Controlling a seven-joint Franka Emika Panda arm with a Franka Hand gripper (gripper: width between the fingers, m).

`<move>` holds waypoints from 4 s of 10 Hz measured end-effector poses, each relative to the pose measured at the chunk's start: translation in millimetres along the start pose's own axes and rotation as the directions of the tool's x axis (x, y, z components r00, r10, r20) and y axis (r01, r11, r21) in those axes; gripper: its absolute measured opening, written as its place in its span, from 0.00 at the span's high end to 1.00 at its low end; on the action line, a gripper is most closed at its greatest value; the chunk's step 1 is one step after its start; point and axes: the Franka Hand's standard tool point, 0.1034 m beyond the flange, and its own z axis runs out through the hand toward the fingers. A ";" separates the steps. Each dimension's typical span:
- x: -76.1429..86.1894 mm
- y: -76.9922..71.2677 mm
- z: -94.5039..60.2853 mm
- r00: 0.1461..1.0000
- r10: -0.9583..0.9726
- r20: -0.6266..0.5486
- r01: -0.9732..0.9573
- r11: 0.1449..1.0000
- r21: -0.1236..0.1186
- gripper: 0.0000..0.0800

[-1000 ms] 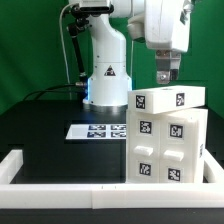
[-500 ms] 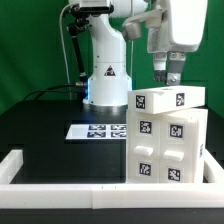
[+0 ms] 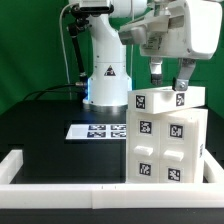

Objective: Assemble cabinet

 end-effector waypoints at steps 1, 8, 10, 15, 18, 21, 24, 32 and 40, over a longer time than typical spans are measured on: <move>-0.4 -3.1 2.5 1.000 -0.009 0.000 0.009 1.000 0.006 0.00; -0.1 -4.6 16.5 0.999 -0.039 0.018 0.038 0.999 0.032 0.16; -0.4 -4.7 16.5 0.999 -0.038 0.018 0.038 0.999 0.032 0.30; -9.7 -8.0 17.3 1.000 0.022 0.022 -0.023 0.999 0.049 0.30; -13.2 -8.7 17.8 0.991 0.131 0.028 -0.132 0.990 0.047 0.30; -18.0 -9.8 18.5 0.973 0.229 0.032 -0.230 0.972 0.046 0.30; -18.0 -9.8 18.5 0.943 0.331 0.037 -0.332 0.942 0.042 0.30; -23.5 -18.8 20.6 0.675 0.734 0.071 -0.738 0.672 0.070 0.30; -22.1 -20.0 21.1 0.298 0.951 0.084 -0.954 0.292 0.072 0.30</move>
Offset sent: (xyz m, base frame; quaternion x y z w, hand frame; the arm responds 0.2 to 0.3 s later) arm 0.0052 0.0081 -0.0116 -0.0054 -0.0102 -0.0990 0.9950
